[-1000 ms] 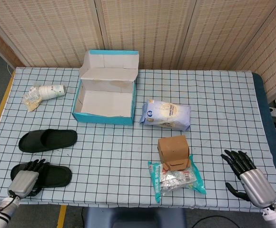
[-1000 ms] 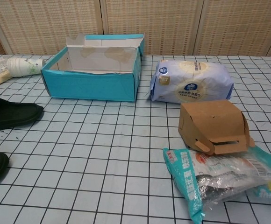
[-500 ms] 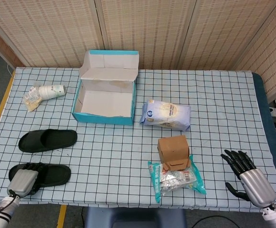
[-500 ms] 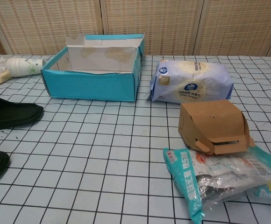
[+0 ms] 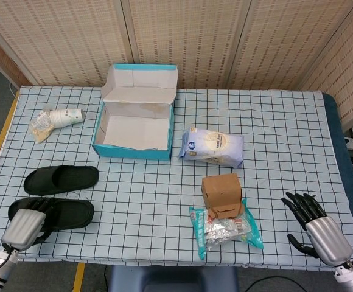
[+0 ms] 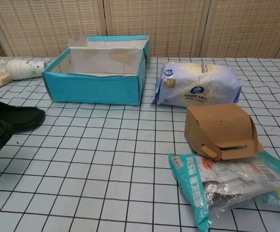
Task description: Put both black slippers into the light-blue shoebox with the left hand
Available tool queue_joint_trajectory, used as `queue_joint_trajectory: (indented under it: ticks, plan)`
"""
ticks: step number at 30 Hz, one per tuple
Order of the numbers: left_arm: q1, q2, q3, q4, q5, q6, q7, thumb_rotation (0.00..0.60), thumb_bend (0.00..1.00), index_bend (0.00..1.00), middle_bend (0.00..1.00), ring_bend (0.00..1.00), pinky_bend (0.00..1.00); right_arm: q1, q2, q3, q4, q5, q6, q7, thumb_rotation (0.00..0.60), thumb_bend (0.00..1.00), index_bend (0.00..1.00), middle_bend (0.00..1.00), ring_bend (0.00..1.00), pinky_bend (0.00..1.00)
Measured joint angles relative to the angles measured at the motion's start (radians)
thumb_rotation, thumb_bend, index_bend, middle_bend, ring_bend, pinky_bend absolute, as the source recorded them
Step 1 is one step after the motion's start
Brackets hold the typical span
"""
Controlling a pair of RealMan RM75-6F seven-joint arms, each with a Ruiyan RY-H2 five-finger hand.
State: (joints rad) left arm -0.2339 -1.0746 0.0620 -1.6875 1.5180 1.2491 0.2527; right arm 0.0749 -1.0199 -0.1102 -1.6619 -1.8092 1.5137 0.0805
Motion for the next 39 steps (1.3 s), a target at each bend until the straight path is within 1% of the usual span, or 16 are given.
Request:
queue_joint_trajectory:
  ticks: [3,7,10,12,16,20,23,27,31,36,39]
  plan:
    - [-0.019,0.024,-0.025,-0.042,0.011,0.007,-0.013,0.6,0.56,0.29,0.34,0.27,0.37,0.0,-0.001,0.0,-0.002,0.001,-0.003,-0.007,0.6,0.25,0.0,0.0,0.0,0.0]
    - [-0.075,0.052,-0.066,-0.105,0.007,-0.031,-0.031,0.6,0.56,0.29,0.34,0.27,0.37,0.002,-0.005,0.0,-0.003,0.003,-0.013,-0.019,0.6,0.25,0.0,0.0,0.0,0.0]
    - [-0.138,0.066,-0.113,-0.152,-0.016,-0.086,-0.031,0.6,0.56,0.29,0.34,0.27,0.37,0.004,-0.007,-0.001,-0.006,0.009,-0.022,-0.027,0.6,0.25,0.0,0.0,0.0,0.0]
    - [-0.186,0.069,-0.154,-0.181,-0.049,-0.125,-0.021,0.6,0.56,0.29,0.34,0.27,0.37,0.004,-0.008,0.001,-0.007,0.015,-0.025,-0.031,0.6,0.25,0.0,0.0,0.0,0.0]
    - [-0.268,0.065,-0.23,-0.215,-0.147,-0.186,0.011,0.6,0.56,0.29,0.34,0.27,0.37,0.005,-0.01,0.006,-0.008,0.028,-0.031,-0.038,0.6,0.25,0.0,0.0,0.0,0.0]
    - [-0.368,0.048,-0.31,-0.23,-0.291,-0.251,0.047,0.6,0.56,0.29,0.34,0.27,0.37,0.007,-0.013,0.012,-0.007,0.048,-0.043,-0.049,0.6,0.25,0.0,0.0,0.0,0.0]
    - [-0.458,0.023,-0.358,-0.22,-0.4,-0.31,0.073,0.6,0.56,0.29,0.34,0.27,0.37,0.01,-0.019,0.019,-0.008,0.067,-0.056,-0.065,0.6,0.25,0.0,0.0,0.0,0.0]
    - [-0.584,-0.039,-0.402,-0.166,-0.516,-0.397,0.09,0.6,0.56,0.29,0.34,0.27,0.37,0.015,-0.029,0.028,-0.009,0.091,-0.076,-0.086,0.6,0.25,0.0,0.0,0.0,0.0]
    - [-0.69,-0.126,-0.431,-0.052,-0.586,-0.453,0.095,0.6,0.56,0.29,0.34,0.27,0.37,0.021,-0.033,0.036,-0.009,0.121,-0.097,-0.094,0.6,0.25,0.0,0.0,0.0,0.0]
    - [-0.771,-0.23,-0.45,0.108,-0.613,-0.495,0.061,0.6,0.56,0.29,0.34,0.27,0.37,0.029,-0.038,0.049,-0.008,0.16,-0.123,-0.105,0.6,0.25,0.0,0.0,0.0,0.0]
    - [-0.806,-0.299,-0.463,0.217,-0.607,-0.512,0.003,0.6,0.55,0.29,0.34,0.27,0.37,0.033,-0.04,0.053,-0.006,0.178,-0.137,-0.115,0.6,0.25,0.0,0.0,0.0,0.0]
